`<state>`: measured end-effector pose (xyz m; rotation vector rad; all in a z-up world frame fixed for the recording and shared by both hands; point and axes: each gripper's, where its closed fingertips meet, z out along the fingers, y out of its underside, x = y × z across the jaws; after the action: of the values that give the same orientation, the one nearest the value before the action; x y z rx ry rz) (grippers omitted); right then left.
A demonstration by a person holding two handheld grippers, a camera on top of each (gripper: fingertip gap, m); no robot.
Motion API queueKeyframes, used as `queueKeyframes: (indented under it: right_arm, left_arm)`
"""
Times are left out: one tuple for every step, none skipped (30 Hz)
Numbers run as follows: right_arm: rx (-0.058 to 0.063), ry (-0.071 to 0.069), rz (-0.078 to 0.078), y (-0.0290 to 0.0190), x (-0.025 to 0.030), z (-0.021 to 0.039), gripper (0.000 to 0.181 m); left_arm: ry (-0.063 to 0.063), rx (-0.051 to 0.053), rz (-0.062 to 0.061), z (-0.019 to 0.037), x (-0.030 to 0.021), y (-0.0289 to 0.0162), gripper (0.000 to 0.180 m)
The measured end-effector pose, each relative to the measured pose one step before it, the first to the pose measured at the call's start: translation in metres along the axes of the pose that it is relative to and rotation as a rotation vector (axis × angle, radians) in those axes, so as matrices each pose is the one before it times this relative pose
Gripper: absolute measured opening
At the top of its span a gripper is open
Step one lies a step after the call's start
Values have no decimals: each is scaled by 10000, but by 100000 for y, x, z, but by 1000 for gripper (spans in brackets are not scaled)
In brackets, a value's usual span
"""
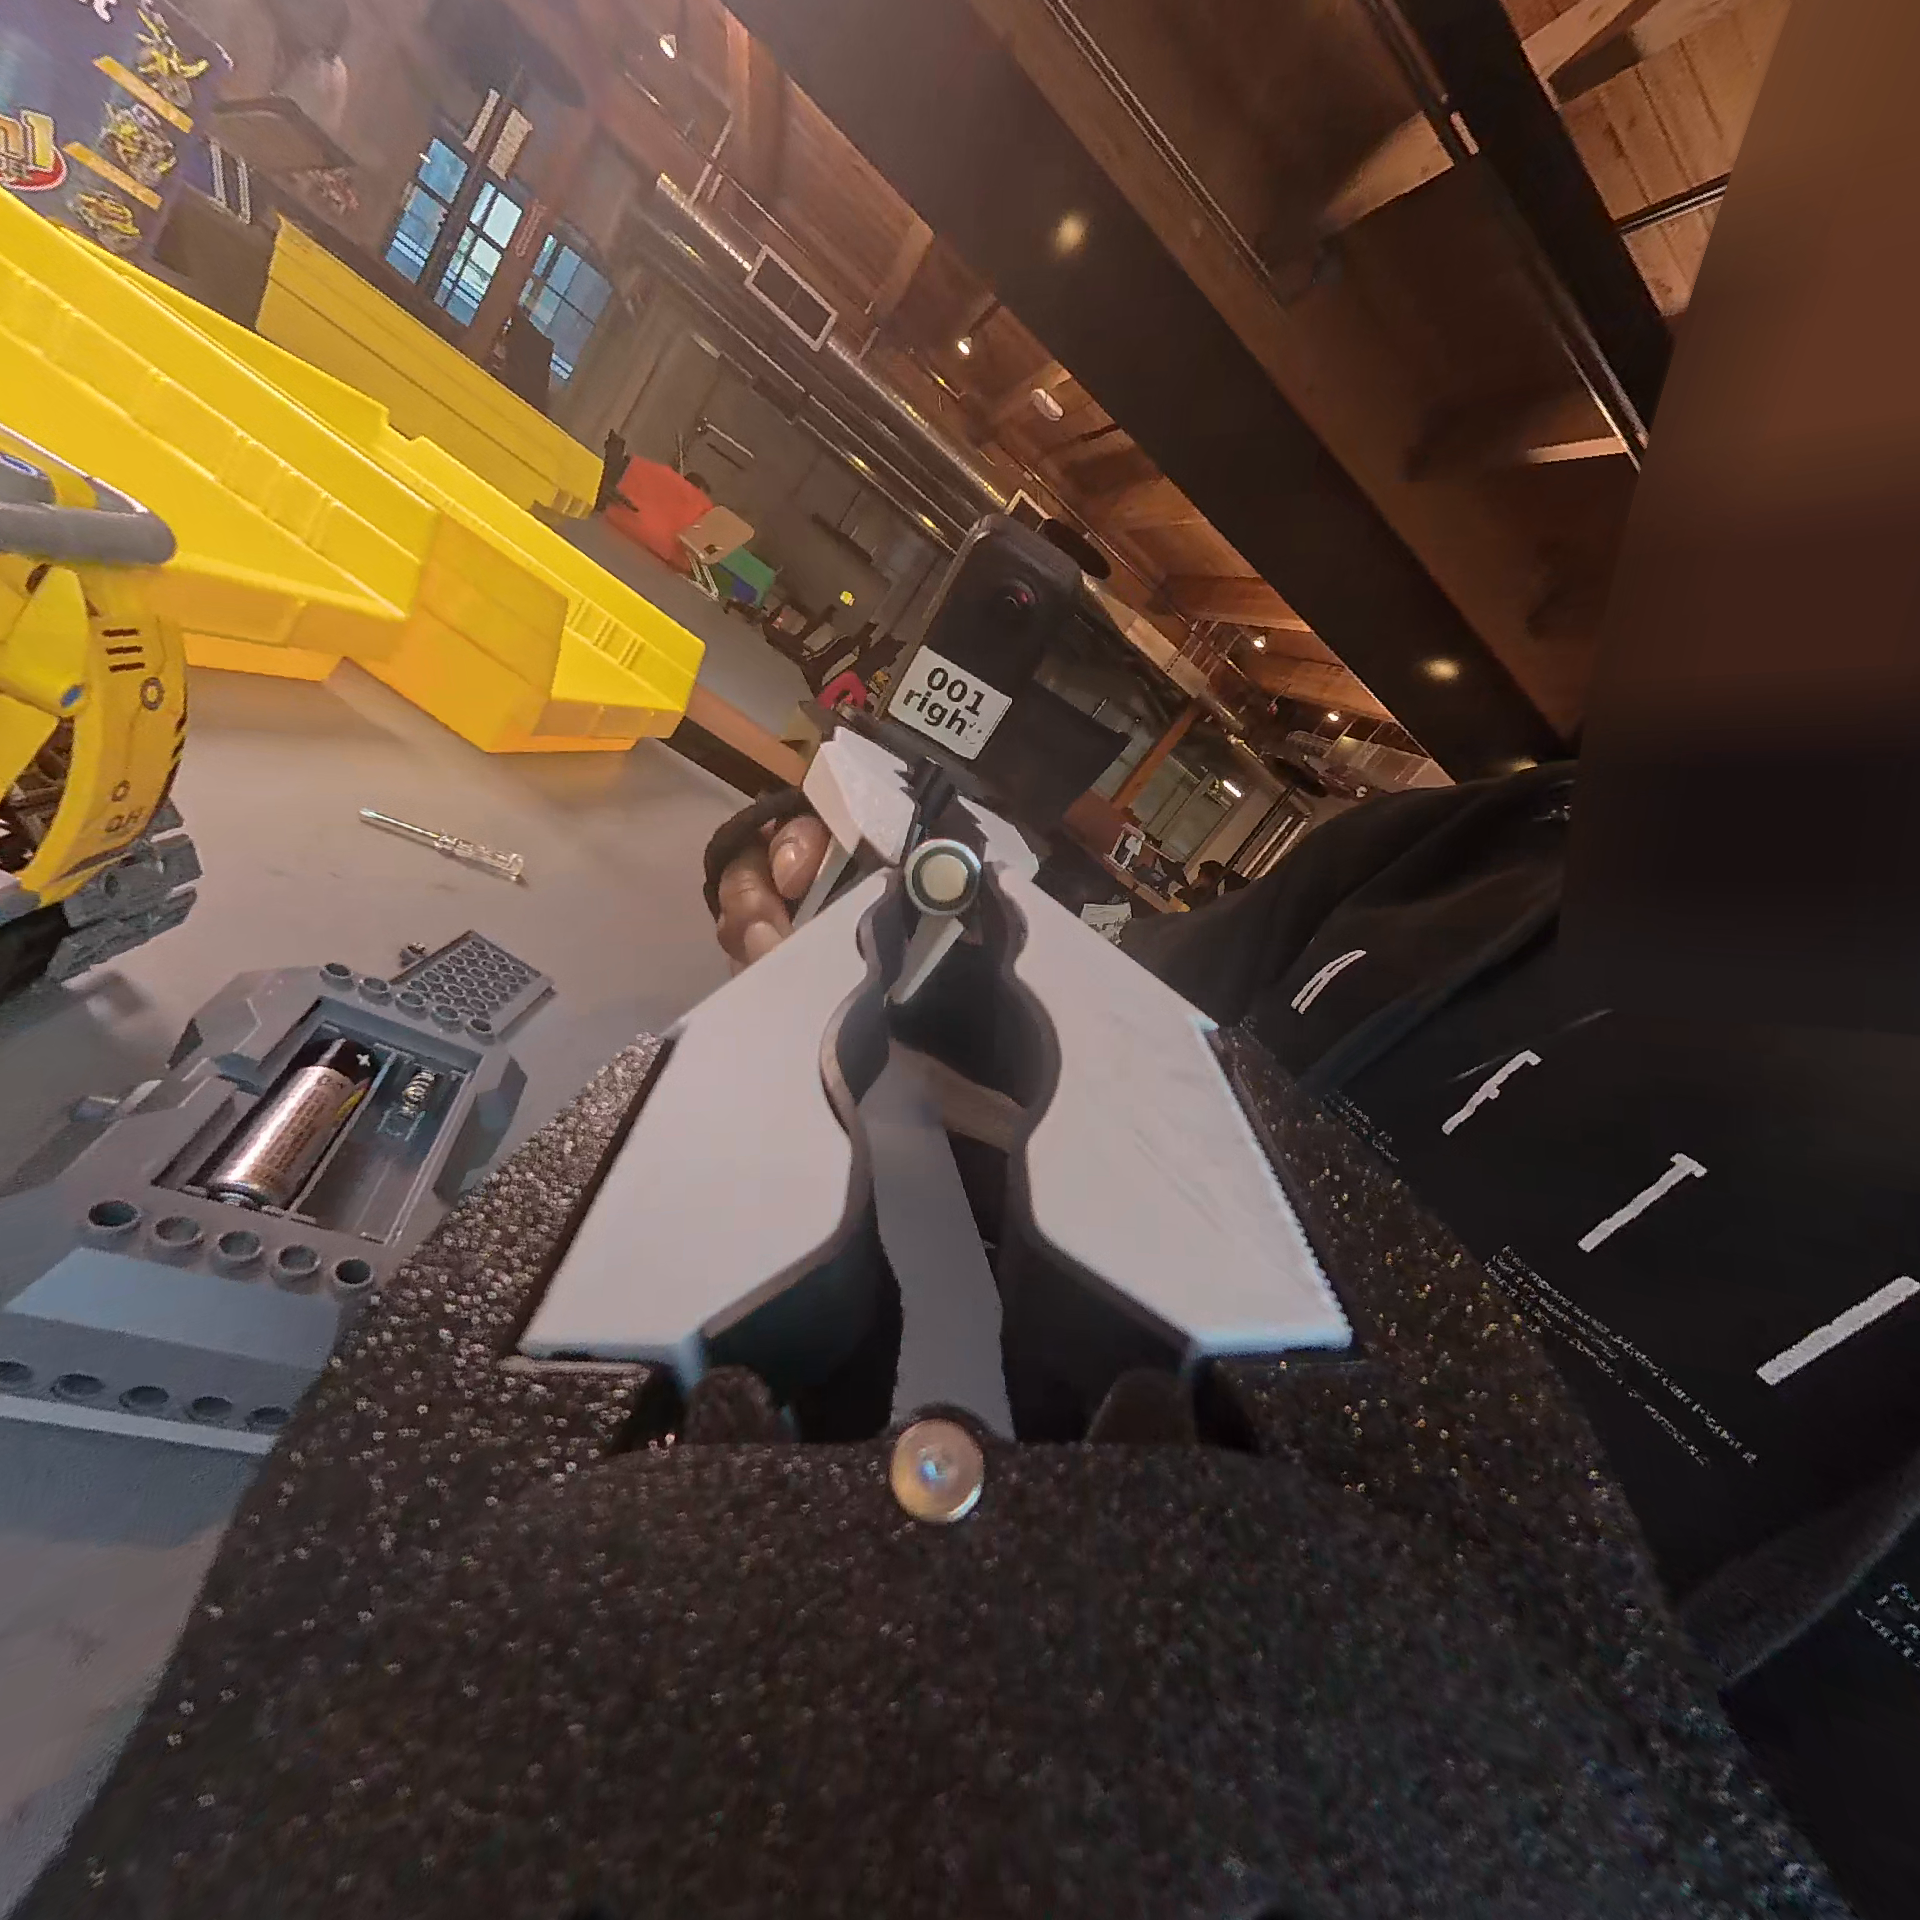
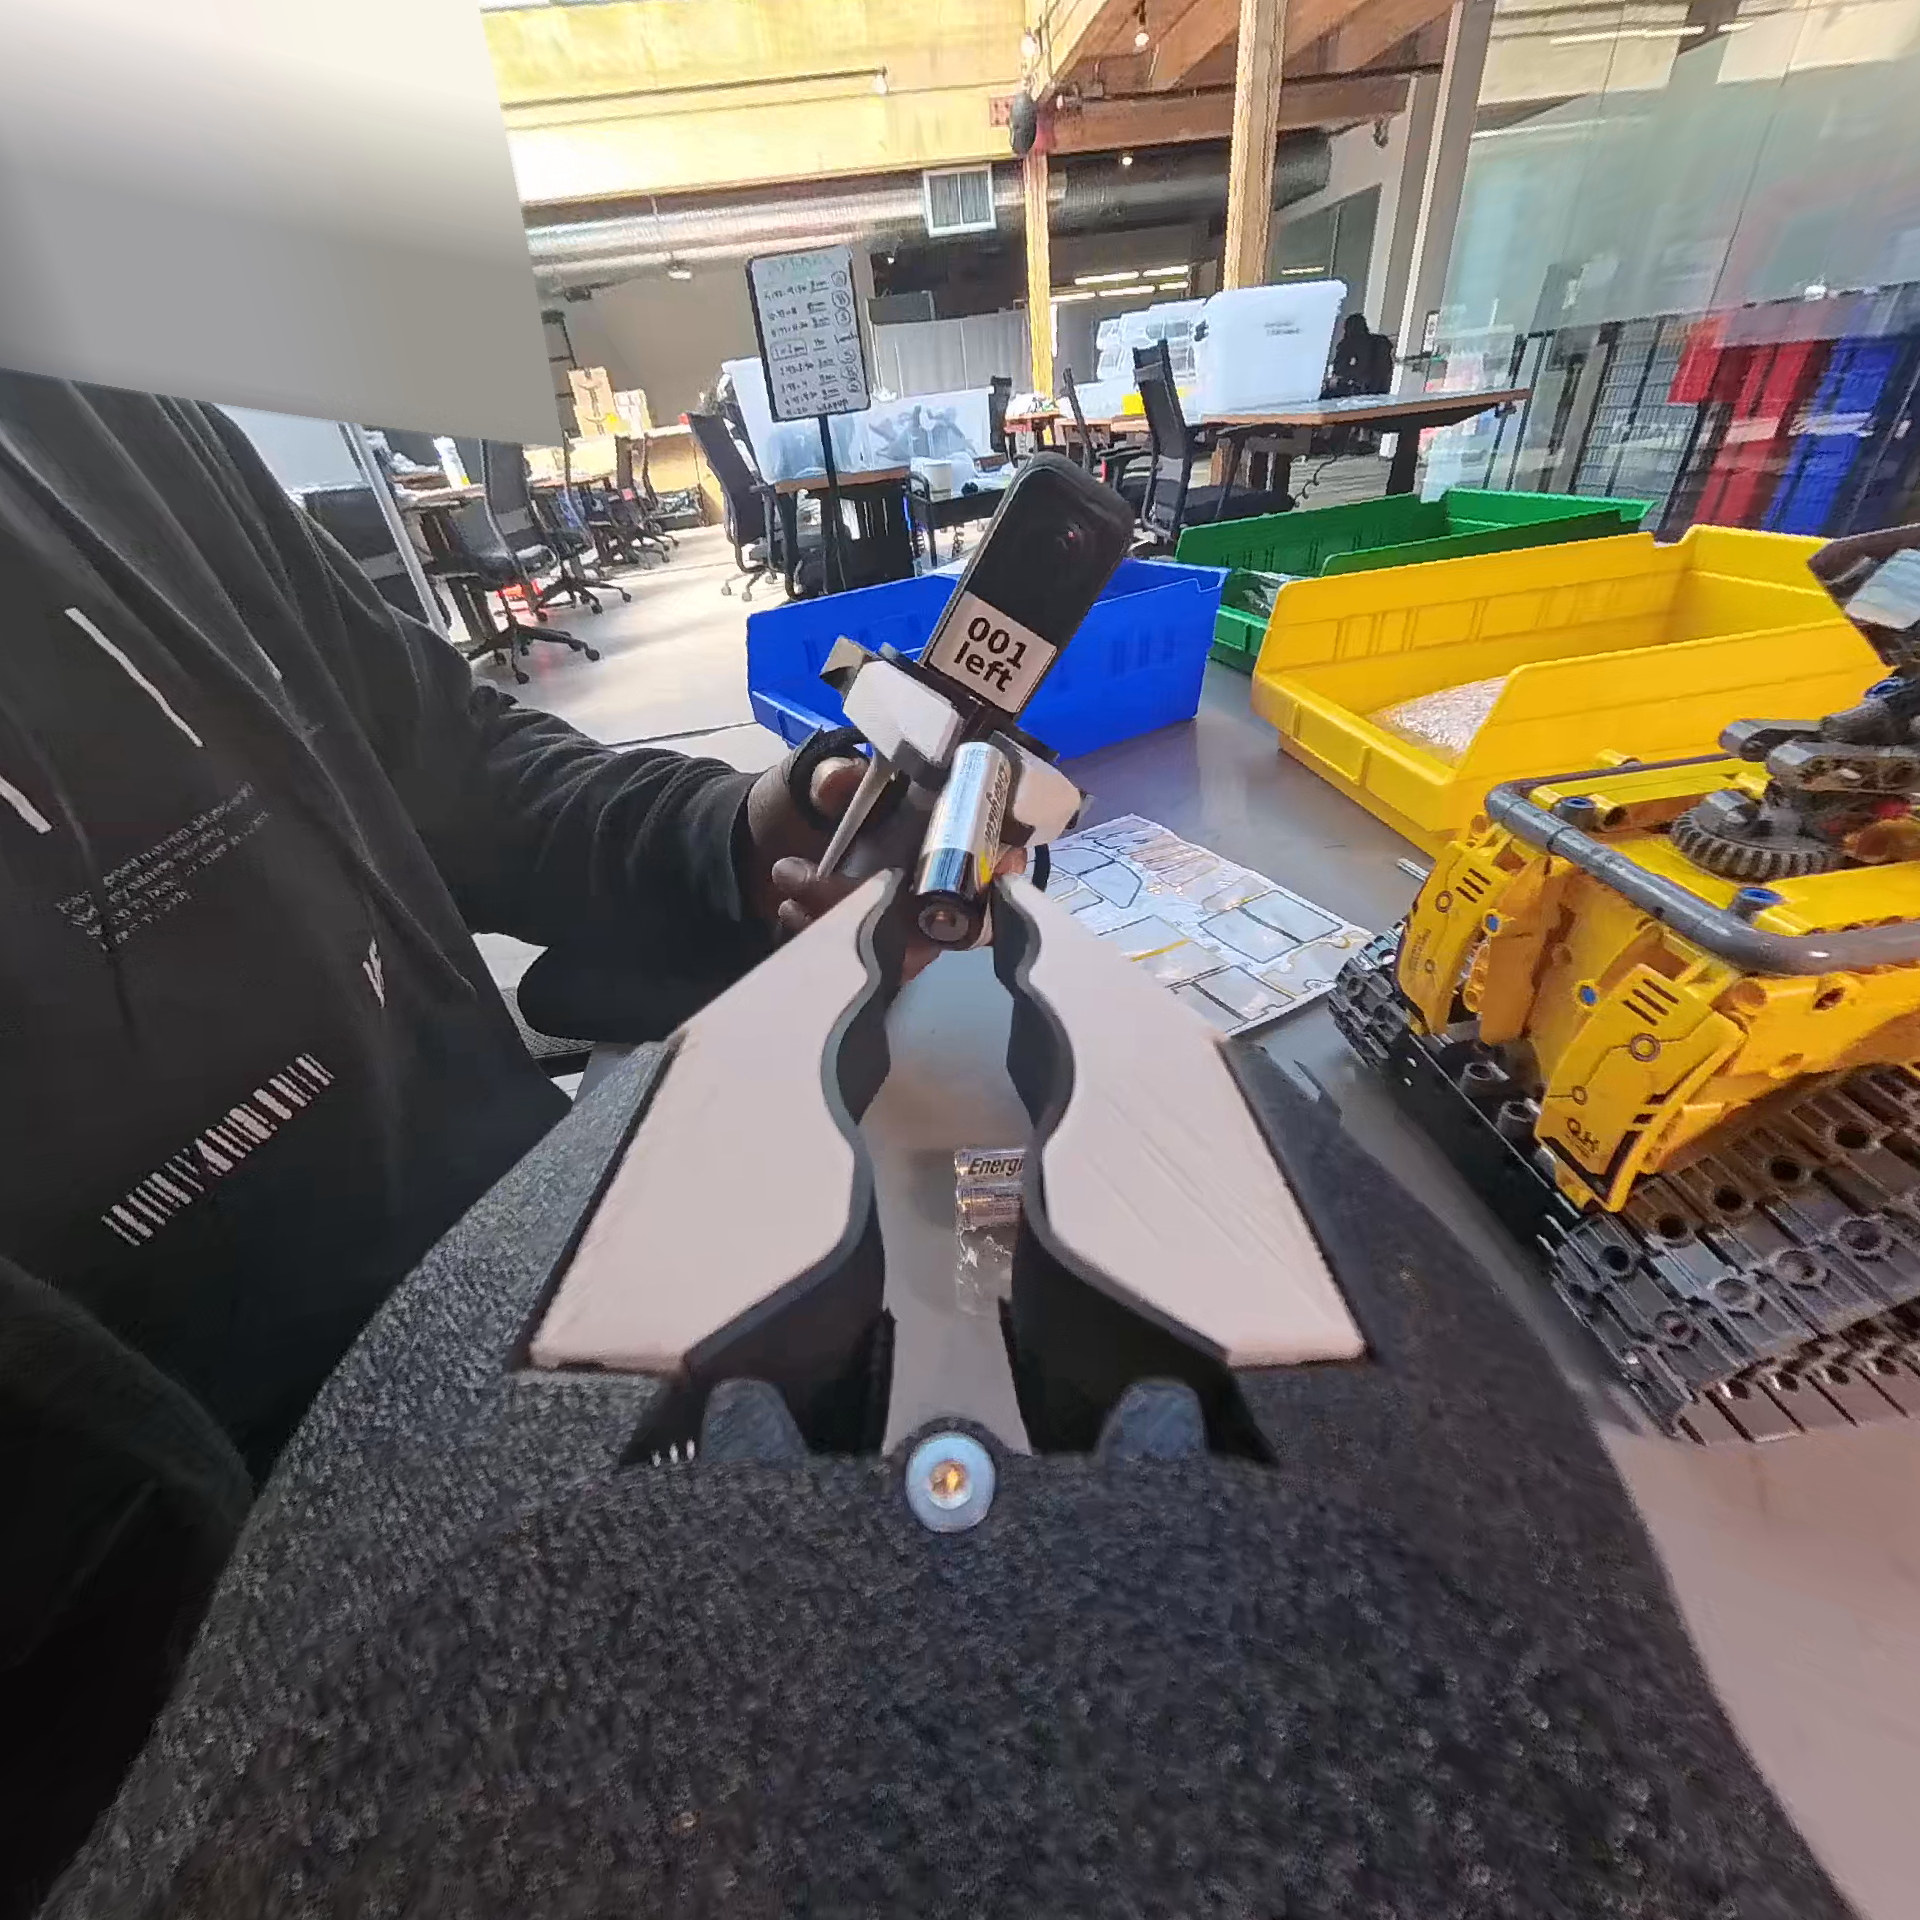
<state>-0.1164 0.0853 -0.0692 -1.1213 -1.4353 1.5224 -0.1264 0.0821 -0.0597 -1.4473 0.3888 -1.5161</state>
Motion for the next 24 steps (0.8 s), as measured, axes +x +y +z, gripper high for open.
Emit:
queueKeyframes:
  right_arm:
    - [14, 84, -68, -54, 119, -51, 15]
    - [-16, 35, -25, -10, 91, -53, 15]
    - [6, -34, 74, -41, 46, -58, 14]
    - [8, -64, 100, -42, 53, -81, 14]
    - [-38, -67, 96, -32, 65, -112, 14]
    - [-150, -29, 67, 38, 158, -110, 13]
    - [-328, -58, -3, 225, 100, -64, 13]
    - [-407, -61, -100, 287, 36, -13, 13]
    - [-484, -16, -139, 308, 85, 0, 13]
    - [-533, 68, -165, 336, 213, 21, 13]
    - [-521, -37, -114, 294, 107, 57, 13]
    - [-501, -93, -130, 207, 26, 46, 13]
    - [-658, -81, -192, 372, 32, 100, 13]
    - [-769, -24, -321, 488, 66, 145, 13]
    - [-747, -19, -300, 434, 36, 166, 14]
    - [-631, -17, -263, 257, 54, 130, 14]
    - [-528, -45, -187, 175, 21, 101, 14]
    - [-547, -81, -158, 266, -48, 169, 14]
    - [-513, -59, -248, 277, -111, 251, 14]
    - [-276, 54, -232, -33, 4, 287, 14]
    - [-70, -51, -37, -314, -113, 322, 14]
    - [94, -158, 60, -506, -229, 302, 14]
    - [213, 9, 47, -573, 17, 229, 14]
    - [348, 147, 16, -612, 248, 75, 14]
  left_arm:
    - [-47, -31, 53, -7, -71, 46, 12]
    - [-43, -73, 84, 2, -54, 77, 12]
    - [-48, -105, 119, 15, -25, 111, 12]
    - [-72, -175, 178, 18, -51, 206, 12]
    - [-156, -289, 245, 17, -161, 353, 12]
    - [-262, -377, 310, 35, -295, 491, 13]
    - [-254, -352, 289, 20, -257, 410, 13]
    - [-239, -374, 250, 25, -217, 408, 14]
    - [-397, -419, 344, 36, -387, 451, 14]
    - [-508, -436, 472, 96, -462, 456, 14]
    - [-415, -515, 466, 193, -296, 557, 14]
    - [-345, -573, 380, 303, -218, 637, 14]
    - [-338, -597, 348, 318, -250, 675, 14]
    - [-317, -551, 374, 236, -253, 589, 14]
    - [-287, -436, 390, 98, -207, 399, 14]
    - [-300, -328, 349, -11, -215, 225, 15]
    - [-334, -240, 329, -91, -253, 92, 19]
    - [-308, -218, 332, -73, -184, 73, 22]
    - [-193, -210, 322, -10, 4, 68, 22]
    - [-71, -216, 256, 81, 168, 105, 23]
    - [13, -174, 182, 136, 262, 52, 21]
    - [114, -62, 121, 118, 325, -53, 14]
    - [-70, 69, 1, 50, -69, -146, 13]
    - [-65, 303, -160, -101, -223, -362, 13]
